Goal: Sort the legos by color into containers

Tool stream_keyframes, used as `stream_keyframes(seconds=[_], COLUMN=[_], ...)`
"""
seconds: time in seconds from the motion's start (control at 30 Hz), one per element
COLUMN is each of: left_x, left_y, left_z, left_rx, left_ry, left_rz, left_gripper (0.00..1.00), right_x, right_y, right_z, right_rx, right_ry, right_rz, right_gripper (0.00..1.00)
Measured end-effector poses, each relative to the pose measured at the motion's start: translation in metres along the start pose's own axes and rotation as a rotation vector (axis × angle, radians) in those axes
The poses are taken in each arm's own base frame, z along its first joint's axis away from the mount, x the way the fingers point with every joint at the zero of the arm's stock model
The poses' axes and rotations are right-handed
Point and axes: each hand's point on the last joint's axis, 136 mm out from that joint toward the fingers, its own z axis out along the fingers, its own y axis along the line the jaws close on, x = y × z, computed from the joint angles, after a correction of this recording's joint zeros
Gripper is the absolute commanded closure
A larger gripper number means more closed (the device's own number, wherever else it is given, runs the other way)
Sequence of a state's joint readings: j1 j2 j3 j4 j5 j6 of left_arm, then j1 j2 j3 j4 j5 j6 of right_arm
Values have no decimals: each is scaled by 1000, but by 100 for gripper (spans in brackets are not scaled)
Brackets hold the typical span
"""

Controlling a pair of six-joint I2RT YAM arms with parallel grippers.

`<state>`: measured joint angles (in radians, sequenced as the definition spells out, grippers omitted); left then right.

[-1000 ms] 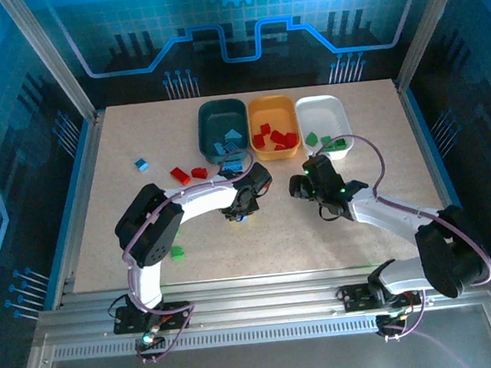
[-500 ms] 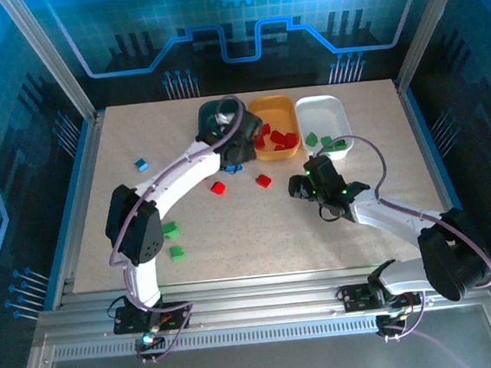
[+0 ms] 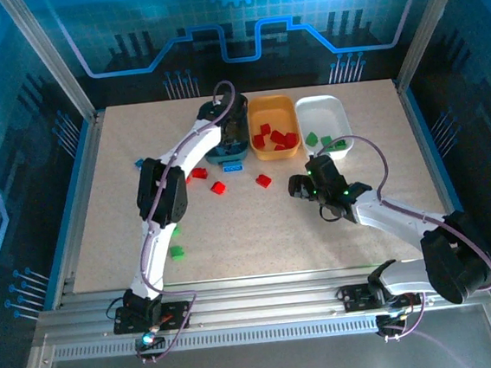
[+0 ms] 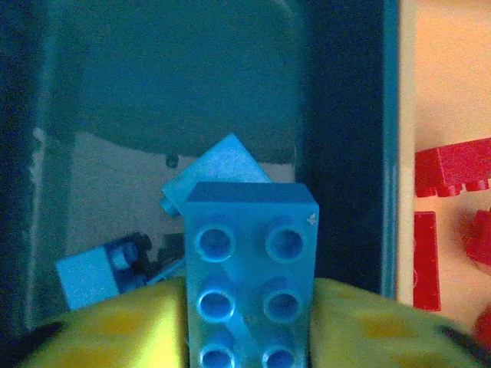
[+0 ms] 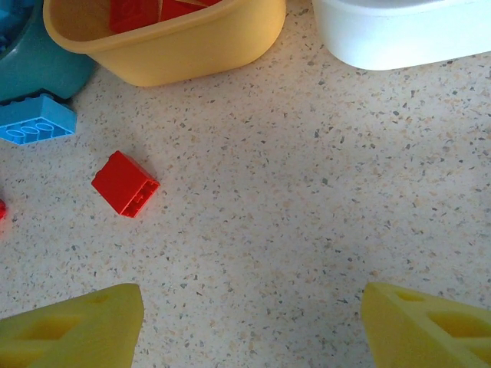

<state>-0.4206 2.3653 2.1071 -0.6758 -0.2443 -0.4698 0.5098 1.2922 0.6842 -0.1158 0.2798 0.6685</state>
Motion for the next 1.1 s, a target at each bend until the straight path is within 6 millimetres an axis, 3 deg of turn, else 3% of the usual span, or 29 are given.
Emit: stream_keyframes(seconds=[0.1, 0.17, 0.27, 0.47, 0.53, 0.63, 0.73, 0.87, 0.97, 1.1], left_x=[-3, -8, -13, -36, -33, -24, -9, 16, 35, 37], left_y=[-2, -2, 1, 5, 17, 44, 77, 107, 108, 99], left_z=[-2, -7, -32, -134, -171, -204, -207, -179, -164, -168], left_rx=[23, 40, 59, 158, 193, 235, 242, 208, 235, 302], left_ry=[-1, -12, -29, -138, -168, -187, -157, -68, 17, 63], left_rz=[-6, -12, -19, -53, -87, -160, -240, -314, -373, -425], left_gripper=[3, 1, 1, 1, 1, 1, 1, 1, 1, 1], right_x=[0, 2, 8, 16, 15, 17, 21, 30, 35, 33], right_y=[2, 3, 11, 31, 35, 41, 49, 62, 70, 82], right_z=[1, 5, 12, 15, 16, 22, 28, 35, 39, 51], right_rx=[-5, -4, -7, -44, -50, -55, -59, -74, -85, -84], right_ry=[-2, 9, 40, 63, 67, 81, 102, 129, 158, 196], right_rz=[-19, -40, -85, -168, -185, -214, -250, -307, -346, -389], right_gripper=[23, 23, 23, 22, 22, 23, 23, 22, 20, 18])
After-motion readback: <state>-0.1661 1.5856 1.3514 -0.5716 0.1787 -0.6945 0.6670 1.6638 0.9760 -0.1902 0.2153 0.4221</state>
